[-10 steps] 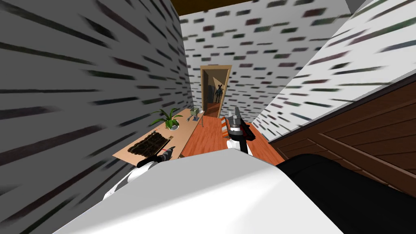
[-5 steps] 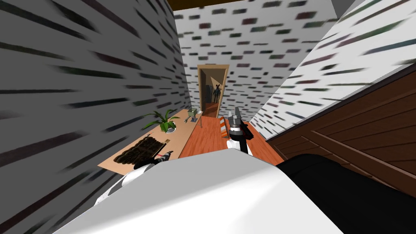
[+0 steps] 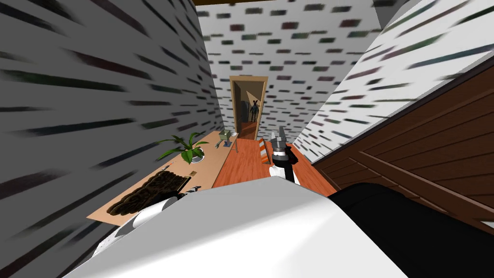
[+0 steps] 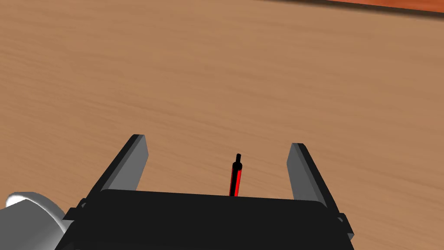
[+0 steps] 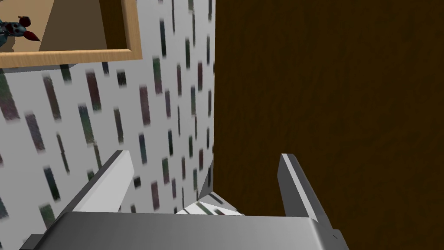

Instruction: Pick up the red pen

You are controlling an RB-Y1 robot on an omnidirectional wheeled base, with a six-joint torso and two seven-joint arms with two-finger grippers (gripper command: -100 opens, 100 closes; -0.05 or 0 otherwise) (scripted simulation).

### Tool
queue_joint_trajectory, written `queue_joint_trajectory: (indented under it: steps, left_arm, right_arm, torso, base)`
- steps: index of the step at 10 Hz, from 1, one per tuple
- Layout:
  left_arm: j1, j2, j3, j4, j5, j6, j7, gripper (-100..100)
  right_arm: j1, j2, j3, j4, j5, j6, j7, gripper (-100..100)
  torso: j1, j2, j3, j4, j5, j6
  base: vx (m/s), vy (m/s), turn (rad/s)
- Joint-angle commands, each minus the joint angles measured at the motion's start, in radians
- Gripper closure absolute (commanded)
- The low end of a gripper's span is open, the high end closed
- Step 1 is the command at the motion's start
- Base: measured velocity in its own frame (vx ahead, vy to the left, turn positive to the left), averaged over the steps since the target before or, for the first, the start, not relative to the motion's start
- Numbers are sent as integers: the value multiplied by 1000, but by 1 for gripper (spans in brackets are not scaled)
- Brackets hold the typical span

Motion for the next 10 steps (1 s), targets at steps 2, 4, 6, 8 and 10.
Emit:
queue_joint_trajectory:
  steps: [2, 4, 6, 8, 10]
  left_arm:
    - [-2, 37, -9, 52, 52, 75, -29, -100]
    - [-1, 57, -15, 82, 81, 114, -45, -100]
    - [0, 72, -22, 108, 106, 147, -58, -100]
    - [0, 69, -19, 94, 96, 141, -48, 0]
    - [-12, 23, -33, 134, 62, 113, -45, -100]
  right_arm:
    - [0, 0, 0, 0, 0, 0, 0, 0]
    - [0, 0, 0, 0, 0, 0, 0, 0]
    - [0, 0, 0, 0, 0, 0, 0, 0]
    - [0, 0, 0, 0, 0, 0, 0, 0]
    - [0, 0, 0, 0, 0, 0, 0, 0]
  torso:
    - [1, -1, 0, 0, 0, 0]
    - [0, 0, 0, 0, 0, 0]
    - [1, 1, 0, 0, 0, 0]
    - [1, 3, 2, 1, 0, -1]
    - [1, 5, 3, 1, 0, -1]
  base:
    - [82, 12, -117]
    - [72, 0, -79]
    - [56, 28, -65]
    - [10, 12, -6]
    - [3, 38, -62]
